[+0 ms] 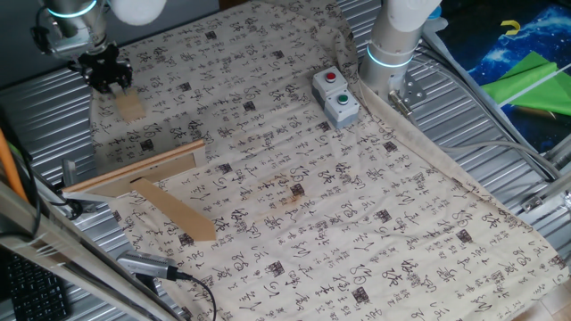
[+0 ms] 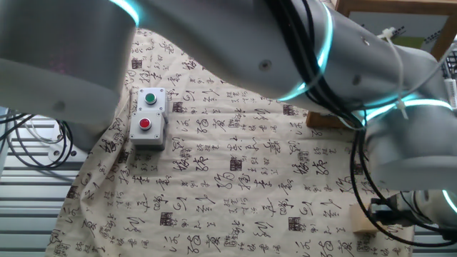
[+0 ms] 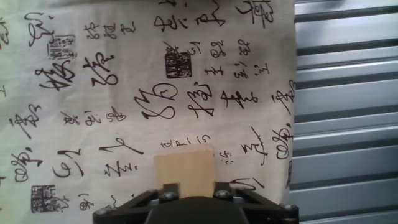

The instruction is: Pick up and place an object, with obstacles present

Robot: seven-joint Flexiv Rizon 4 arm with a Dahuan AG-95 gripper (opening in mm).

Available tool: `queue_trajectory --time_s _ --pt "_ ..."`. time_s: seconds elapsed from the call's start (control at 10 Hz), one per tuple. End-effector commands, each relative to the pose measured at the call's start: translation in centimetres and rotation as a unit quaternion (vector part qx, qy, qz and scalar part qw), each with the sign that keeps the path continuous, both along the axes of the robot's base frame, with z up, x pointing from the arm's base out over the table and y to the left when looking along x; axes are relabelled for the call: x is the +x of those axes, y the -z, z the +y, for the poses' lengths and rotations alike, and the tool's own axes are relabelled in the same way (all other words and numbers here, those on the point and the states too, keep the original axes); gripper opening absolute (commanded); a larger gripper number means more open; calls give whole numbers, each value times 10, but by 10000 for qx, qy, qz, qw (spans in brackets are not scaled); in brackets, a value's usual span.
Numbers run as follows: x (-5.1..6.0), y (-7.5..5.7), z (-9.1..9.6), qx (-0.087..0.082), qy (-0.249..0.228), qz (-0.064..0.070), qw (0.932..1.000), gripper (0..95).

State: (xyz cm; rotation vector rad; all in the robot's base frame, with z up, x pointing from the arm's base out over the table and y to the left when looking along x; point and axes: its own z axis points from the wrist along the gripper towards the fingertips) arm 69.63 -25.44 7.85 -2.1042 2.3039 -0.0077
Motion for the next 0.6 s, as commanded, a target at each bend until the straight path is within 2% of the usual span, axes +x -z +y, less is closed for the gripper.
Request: queue_trajectory --time_s 0.1,0.3,0.6 --pt "-2 0 1 -50 1 -25 10000 950" --pt "-3 3 5 -54 52 -37 10000 950" --pt "-10 7 5 -64 158 -73 9998 950"
